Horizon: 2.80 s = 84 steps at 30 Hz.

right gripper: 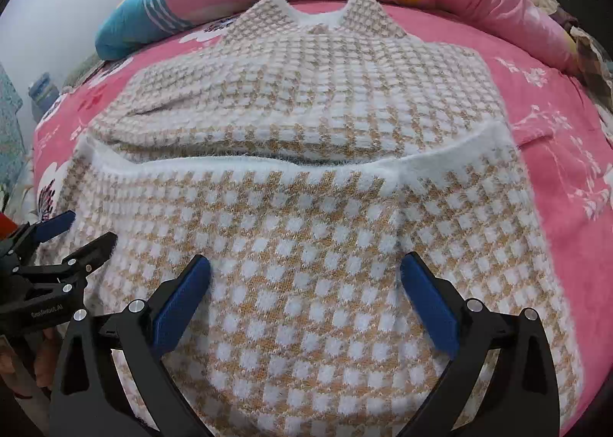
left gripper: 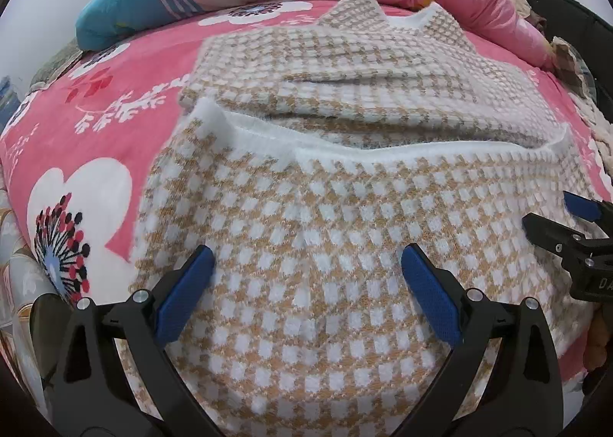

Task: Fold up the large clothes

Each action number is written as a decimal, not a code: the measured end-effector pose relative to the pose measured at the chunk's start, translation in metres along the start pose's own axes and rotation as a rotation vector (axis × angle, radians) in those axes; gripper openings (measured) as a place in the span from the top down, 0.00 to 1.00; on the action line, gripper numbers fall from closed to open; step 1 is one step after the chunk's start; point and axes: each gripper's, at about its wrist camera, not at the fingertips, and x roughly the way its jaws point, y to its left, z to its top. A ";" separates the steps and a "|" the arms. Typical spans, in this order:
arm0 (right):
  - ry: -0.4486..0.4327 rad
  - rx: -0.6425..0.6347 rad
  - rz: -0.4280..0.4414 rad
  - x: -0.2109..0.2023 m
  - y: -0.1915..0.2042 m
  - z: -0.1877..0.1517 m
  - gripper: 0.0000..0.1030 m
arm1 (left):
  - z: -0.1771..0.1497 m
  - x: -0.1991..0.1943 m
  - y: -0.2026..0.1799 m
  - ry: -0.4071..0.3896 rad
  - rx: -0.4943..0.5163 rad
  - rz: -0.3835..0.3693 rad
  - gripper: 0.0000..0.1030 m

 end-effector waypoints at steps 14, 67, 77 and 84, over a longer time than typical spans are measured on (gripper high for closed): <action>0.011 0.019 0.023 -0.004 -0.002 0.000 0.06 | 0.002 0.000 0.000 0.027 -0.035 0.010 0.08; 0.037 0.024 0.051 0.004 -0.009 0.000 0.06 | 0.006 0.003 -0.001 0.062 -0.043 0.024 0.08; 0.044 0.026 0.051 0.004 -0.007 -0.001 0.06 | 0.006 0.003 -0.001 0.067 -0.043 0.022 0.08; 0.059 0.019 0.052 0.007 -0.008 0.001 0.06 | 0.006 0.004 -0.002 0.069 -0.044 0.023 0.08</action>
